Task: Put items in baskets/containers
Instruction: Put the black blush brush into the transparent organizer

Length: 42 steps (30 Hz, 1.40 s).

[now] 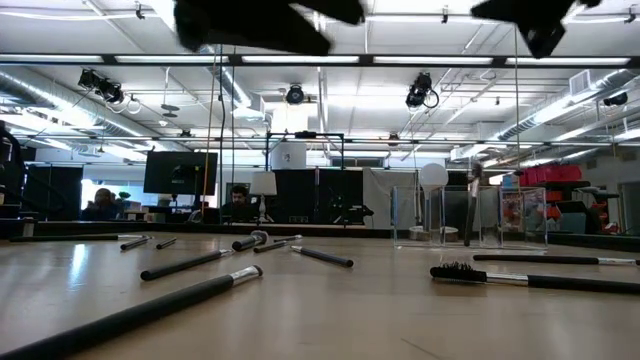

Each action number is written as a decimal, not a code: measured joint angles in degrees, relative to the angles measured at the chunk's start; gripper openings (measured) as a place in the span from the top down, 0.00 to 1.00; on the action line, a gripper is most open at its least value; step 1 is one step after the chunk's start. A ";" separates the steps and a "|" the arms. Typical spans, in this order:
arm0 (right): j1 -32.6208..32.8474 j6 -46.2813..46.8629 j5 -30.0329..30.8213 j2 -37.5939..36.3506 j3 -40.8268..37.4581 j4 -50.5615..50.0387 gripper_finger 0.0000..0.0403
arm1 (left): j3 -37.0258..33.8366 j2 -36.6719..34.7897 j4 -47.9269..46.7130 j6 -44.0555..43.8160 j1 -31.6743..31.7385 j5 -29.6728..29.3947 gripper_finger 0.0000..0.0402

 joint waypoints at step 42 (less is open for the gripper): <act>14.05 7.59 -1.62 35.55 -0.04 30.99 0.88 | -24.28 1.42 -9.89 -49.49 19.61 2.83 0.51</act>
